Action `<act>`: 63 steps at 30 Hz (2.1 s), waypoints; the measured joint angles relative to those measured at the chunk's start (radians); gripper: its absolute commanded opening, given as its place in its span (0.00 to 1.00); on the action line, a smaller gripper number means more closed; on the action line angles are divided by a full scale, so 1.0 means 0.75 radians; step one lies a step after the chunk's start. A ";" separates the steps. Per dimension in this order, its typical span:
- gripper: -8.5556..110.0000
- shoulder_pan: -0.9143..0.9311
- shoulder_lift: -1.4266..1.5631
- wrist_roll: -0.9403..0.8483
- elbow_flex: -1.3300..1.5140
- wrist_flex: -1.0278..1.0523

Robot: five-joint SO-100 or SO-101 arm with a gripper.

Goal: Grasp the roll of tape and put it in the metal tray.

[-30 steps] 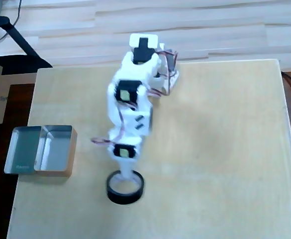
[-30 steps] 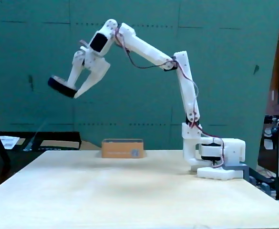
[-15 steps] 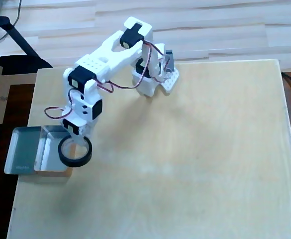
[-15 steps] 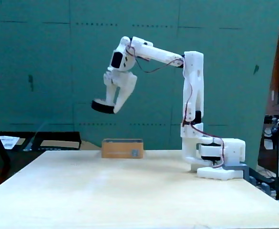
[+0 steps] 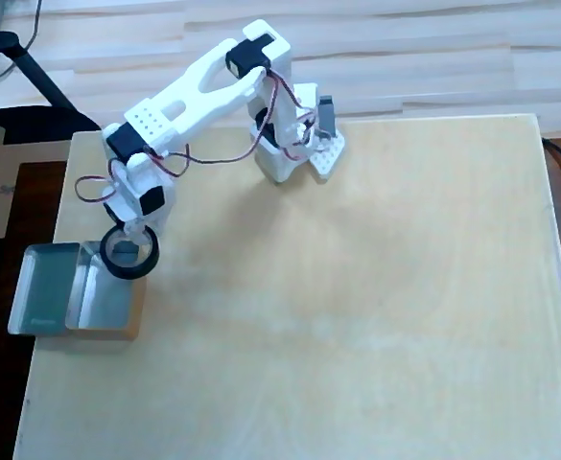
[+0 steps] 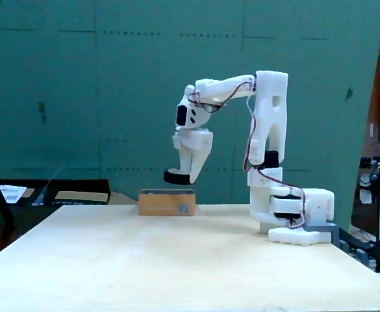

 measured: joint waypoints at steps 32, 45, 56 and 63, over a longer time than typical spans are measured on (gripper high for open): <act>0.07 0.029 -0.458 0.045 -0.444 -0.057; 0.17 0.067 -0.466 0.045 -0.452 -0.057; 0.17 0.065 -0.466 0.045 -0.546 0.053; 0.17 0.051 -0.442 0.057 -0.916 0.307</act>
